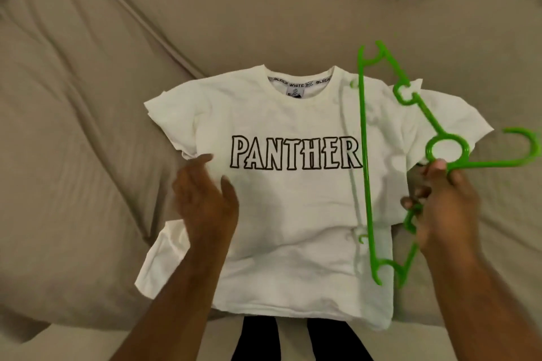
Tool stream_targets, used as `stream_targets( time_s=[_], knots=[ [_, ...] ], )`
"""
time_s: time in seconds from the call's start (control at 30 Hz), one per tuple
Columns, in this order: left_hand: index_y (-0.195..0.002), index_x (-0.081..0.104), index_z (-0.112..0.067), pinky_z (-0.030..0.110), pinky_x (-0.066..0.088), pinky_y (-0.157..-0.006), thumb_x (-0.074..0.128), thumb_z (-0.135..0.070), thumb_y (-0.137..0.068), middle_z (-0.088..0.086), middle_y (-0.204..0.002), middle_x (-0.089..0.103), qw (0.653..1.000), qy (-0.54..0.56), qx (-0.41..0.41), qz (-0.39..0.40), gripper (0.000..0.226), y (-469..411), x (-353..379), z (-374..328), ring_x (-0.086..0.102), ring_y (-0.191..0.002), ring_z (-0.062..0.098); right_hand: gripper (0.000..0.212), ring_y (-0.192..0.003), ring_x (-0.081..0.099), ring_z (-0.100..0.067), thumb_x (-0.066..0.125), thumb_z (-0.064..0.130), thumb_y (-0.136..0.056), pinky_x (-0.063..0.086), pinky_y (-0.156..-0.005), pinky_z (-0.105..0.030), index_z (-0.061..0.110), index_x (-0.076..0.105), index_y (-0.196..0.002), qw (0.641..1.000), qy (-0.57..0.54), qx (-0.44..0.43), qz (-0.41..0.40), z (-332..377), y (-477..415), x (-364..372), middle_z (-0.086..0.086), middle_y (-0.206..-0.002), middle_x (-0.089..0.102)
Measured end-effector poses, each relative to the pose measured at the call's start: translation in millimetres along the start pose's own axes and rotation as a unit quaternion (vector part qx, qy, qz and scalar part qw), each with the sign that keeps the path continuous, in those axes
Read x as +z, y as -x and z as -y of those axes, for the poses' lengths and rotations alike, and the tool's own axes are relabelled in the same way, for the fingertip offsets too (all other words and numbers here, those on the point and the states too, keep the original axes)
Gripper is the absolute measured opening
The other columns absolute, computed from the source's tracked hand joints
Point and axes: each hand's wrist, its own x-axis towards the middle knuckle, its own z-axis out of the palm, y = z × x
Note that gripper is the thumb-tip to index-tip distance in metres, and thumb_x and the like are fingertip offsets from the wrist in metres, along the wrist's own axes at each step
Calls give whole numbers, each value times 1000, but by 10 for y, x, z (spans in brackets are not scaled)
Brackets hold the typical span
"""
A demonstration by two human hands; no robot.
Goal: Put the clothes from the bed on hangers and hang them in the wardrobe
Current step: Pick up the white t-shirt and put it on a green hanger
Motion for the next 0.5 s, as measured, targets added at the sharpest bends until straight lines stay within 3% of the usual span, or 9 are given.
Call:
stream_targets(
  time_s=[0.07,0.13,0.27,0.3,0.4,0.5],
  knots=[
    [-127,56,-14,37,40,-103,62,-14,-88,7,-124,60,996,53,61,24,39,-268,147,-181,54,-116,27,29,-55,44,-10,49,37,-105,41,-50,-23,24,58,-81,994,-85,-10,61,207,-90,234,4,-71,52],
    [-122,58,-14,38,45,-99,59,-12,-90,5,-117,61,988,127,67,61,32,-539,305,-441,57,-109,24,27,-60,46,-13,44,34,-107,41,-55,-24,21,58,-89,975,-174,-10,136,337,-217,511,2,-77,58],
    [-117,60,-11,17,37,-86,55,-14,-92,11,-107,62,982,162,64,78,26,-1106,605,-857,60,-100,25,25,-65,50,-13,38,35,-108,45,-66,-29,20,57,-102,929,-291,-4,229,541,-479,1131,4,-78,62],
    [-120,59,-12,18,36,-86,57,-15,-93,13,-111,60,983,153,60,84,28,-1243,664,-921,59,-103,26,25,-65,51,-12,38,36,-109,46,-69,-30,22,57,-101,924,-300,-10,238,593,-553,1255,5,-79,63],
    [-126,58,-26,37,49,-90,60,-31,-94,13,-128,44,991,71,62,93,32,-1557,849,-1033,53,-113,32,26,-61,45,-12,36,36,-110,47,-70,-32,22,55,-101,912,-320,-40,252,742,-775,1527,4,-80,62],
    [-113,63,-31,39,46,-96,62,-47,-91,11,-131,37,991,22,29,126,27,-1747,1019,-1023,46,-120,35,29,-55,35,-11,34,41,-109,43,-65,-28,23,55,-101,910,-319,-53,259,822,-988,1700,3,-77,56]
  ],
)
